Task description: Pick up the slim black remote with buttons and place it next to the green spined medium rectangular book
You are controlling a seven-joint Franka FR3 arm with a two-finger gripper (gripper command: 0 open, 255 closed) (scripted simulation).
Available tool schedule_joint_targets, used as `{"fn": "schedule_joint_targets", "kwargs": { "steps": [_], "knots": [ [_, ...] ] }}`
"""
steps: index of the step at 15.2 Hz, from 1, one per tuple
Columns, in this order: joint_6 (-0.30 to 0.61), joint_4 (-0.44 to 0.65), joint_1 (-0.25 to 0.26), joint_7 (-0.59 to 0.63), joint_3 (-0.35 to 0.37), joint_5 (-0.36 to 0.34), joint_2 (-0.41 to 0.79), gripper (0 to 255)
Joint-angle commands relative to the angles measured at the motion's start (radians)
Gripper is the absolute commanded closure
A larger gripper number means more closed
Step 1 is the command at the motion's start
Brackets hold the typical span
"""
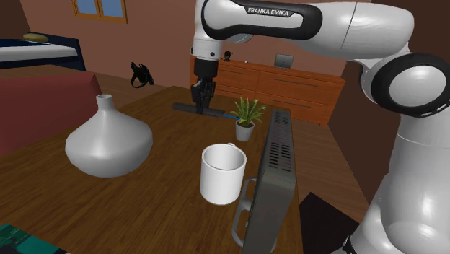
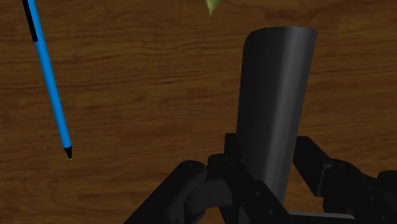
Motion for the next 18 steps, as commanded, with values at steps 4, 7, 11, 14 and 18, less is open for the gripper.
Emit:
{"fn": "schedule_joint_targets", "kwargs": {
  "steps": [4,7,11,14,18],
  "knots": [
    [0.048,-0.154,0.046,0.084,0.036,0.018,-0.114,255],
    [0.070,-0.228,0.075,0.137,0.062,0.030,-0.172,255],
    [0.093,-0.306,0.114,0.212,0.099,0.046,-0.235,255],
    [0.106,-0.349,0.145,0.271,0.130,0.057,-0.273,255],
    [0.119,-0.390,0.187,0.355,0.174,0.071,-0.309,255]
  ]
}}
